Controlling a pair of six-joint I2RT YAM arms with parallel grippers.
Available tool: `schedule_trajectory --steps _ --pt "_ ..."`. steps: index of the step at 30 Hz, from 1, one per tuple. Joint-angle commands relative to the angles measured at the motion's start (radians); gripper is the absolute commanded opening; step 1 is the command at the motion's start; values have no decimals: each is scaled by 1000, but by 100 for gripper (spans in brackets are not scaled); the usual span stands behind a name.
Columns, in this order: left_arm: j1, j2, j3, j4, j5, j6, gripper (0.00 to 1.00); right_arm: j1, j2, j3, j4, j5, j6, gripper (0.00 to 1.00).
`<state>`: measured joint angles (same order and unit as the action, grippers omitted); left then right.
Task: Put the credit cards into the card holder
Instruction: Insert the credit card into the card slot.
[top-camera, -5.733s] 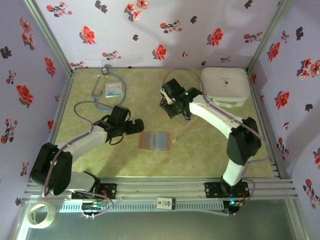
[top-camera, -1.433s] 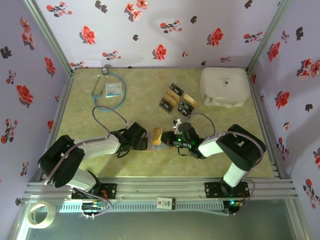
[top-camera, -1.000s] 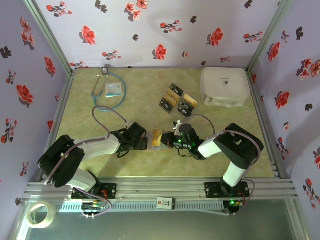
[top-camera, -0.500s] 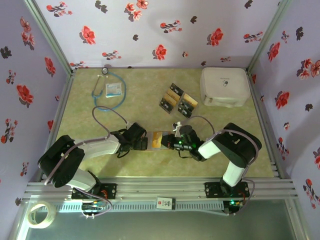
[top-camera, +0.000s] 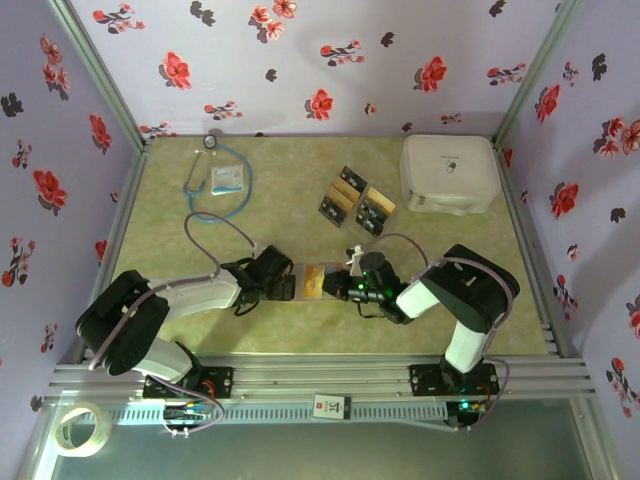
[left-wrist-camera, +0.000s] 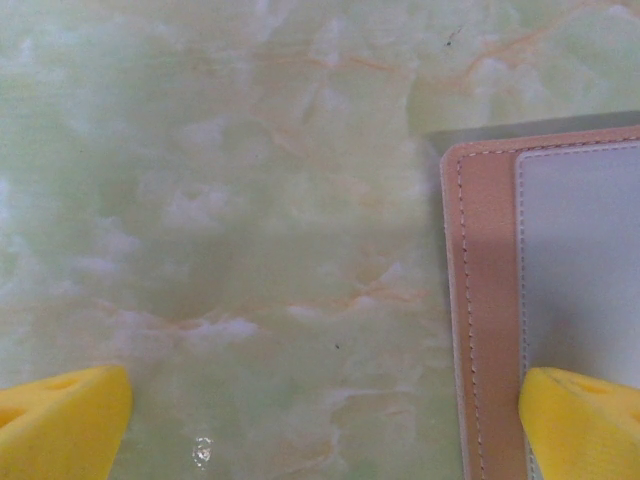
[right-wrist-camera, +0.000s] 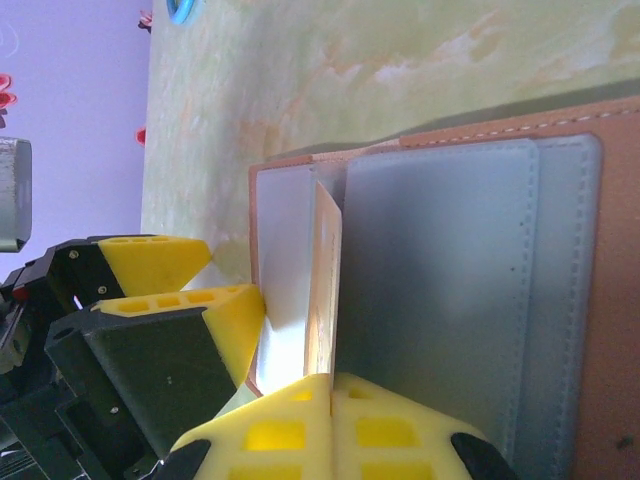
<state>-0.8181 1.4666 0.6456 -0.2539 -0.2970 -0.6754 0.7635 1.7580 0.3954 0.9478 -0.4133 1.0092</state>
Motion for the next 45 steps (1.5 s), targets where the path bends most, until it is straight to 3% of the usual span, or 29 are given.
schedule_trajectory --steps 1,18,25,35,41,45 --pt "-4 0 -24 -40 -41 -8 100 -8 29 -14 -4 -23 16 0" --pt "-5 13 -23 -30 -39 -10 100 -9 89 35 -22 -60 18 4" --pt "-4 12 -20 -31 -38 -9 100 -17 40 45 -107 -54 -7 35" --pt "-3 3 -24 -36 -38 -10 100 -32 -132 159 -514 -18 -177 59" --pt "0 -25 -5 -60 -39 -9 100 -33 -207 251 -760 39 -281 61" --pt "7 -63 19 -83 -38 2 100 -34 -226 307 -915 120 -327 54"
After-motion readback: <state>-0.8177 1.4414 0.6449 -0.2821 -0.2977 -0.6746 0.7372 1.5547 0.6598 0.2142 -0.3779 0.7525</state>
